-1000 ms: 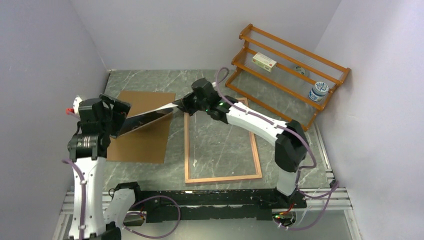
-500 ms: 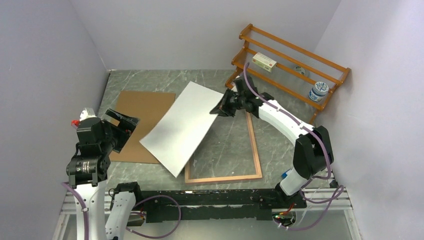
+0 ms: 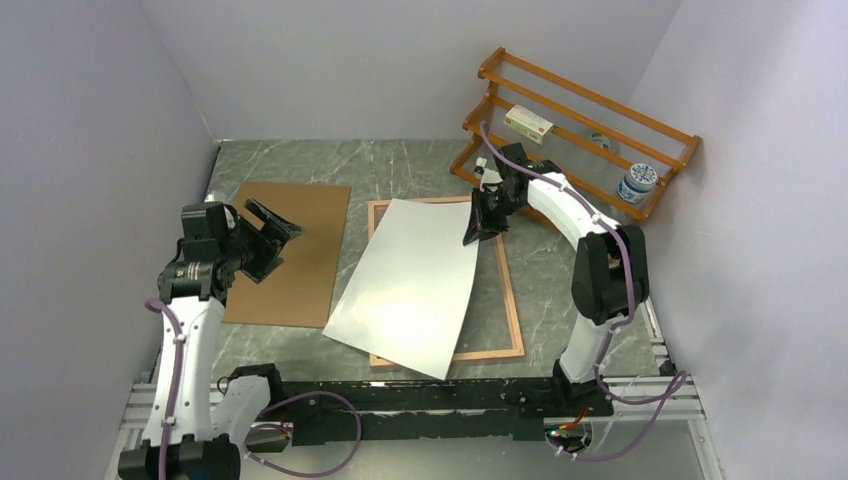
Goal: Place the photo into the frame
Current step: Turn over the photo from the photo frame.
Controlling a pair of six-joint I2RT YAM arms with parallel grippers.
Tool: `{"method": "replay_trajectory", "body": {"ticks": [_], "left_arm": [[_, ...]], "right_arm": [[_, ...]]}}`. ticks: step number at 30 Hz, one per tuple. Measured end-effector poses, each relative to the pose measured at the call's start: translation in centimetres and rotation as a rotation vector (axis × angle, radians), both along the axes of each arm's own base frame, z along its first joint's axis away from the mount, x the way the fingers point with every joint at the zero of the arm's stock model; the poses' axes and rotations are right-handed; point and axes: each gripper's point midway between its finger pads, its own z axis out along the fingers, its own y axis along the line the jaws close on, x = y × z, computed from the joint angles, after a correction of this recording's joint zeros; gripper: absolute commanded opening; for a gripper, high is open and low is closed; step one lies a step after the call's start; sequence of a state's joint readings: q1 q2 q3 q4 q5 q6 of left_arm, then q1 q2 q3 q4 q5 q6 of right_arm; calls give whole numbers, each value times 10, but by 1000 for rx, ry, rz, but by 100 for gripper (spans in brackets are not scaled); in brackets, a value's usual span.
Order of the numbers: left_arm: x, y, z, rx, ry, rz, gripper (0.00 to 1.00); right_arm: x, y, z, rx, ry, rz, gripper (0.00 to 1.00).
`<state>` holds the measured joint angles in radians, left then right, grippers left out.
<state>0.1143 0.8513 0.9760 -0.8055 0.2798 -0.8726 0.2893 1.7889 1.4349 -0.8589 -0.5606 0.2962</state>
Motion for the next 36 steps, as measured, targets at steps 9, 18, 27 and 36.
{"method": "replay_trajectory", "body": {"ticks": [9,18,27,36], "left_arm": [[24,-12,-34,-28,37,-106,92],[26,-34,-86,-80,125,-201,93],[36,-47,-83,-40,59,-276,93],[35,-51,-90,-7,69,-305,93]], "right_arm": [[40,-36,-12,-271,-132,89,0],[63,-49,-9,-391,-224,209,0],[56,-39,-15,-458,-289,398,0],[59,-44,-10,-512,-355,498,0]]}}
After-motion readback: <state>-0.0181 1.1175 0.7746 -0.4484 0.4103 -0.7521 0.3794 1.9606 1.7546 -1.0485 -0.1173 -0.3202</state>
